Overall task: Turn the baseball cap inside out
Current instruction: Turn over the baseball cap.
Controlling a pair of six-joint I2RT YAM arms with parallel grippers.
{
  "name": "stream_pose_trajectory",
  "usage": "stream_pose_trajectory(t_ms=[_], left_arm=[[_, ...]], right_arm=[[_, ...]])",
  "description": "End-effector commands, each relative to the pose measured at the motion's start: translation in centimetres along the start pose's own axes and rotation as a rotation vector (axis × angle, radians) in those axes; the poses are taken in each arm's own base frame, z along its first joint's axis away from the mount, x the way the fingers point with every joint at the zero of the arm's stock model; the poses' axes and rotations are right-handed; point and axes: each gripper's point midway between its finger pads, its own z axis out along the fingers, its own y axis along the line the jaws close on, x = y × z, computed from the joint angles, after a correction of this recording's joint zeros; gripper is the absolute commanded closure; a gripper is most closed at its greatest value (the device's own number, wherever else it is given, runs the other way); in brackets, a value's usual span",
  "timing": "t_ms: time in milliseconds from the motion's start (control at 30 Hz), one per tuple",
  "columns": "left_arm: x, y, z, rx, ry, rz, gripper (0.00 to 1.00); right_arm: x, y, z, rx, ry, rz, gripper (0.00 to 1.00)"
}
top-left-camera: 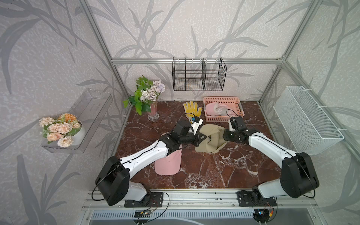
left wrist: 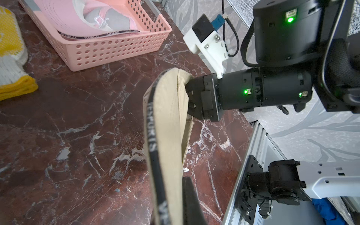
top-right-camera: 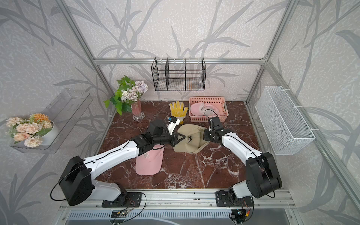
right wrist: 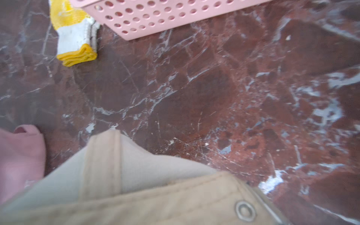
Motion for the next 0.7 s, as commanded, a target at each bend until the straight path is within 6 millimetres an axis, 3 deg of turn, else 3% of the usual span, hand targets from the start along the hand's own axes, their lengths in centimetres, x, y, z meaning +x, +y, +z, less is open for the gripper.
stream_pose_trajectory(t_ms=[0, 133, 500, 567, 667], left_arm=[[-2.5, -0.6, -1.3, 0.039, -0.096, 0.000, 1.00], [-2.4, -0.1, -0.9, 0.048, -0.090, -0.024, 1.00], [-2.1, -1.9, -0.8, 0.146, -0.054, -0.001, 1.00], [-2.0, -2.1, -0.9, 0.161, -0.052, 0.005, 1.00], [-2.1, -2.3, -0.9, 0.173, -0.056, 0.007, 1.00]], right_arm=[[0.0, 2.6, -0.7, -0.190, -0.001, -0.049, 0.59], [0.8, 4.3, -0.7, -0.306, 0.021, -0.097, 0.53], [1.3, 5.6, 0.6, -0.413, 0.029, -0.104, 0.52], [1.4, 6.1, 0.7, -0.447, 0.031, -0.102, 0.54], [1.7, 6.8, 0.8, -0.492, 0.050, -0.107, 0.66]])
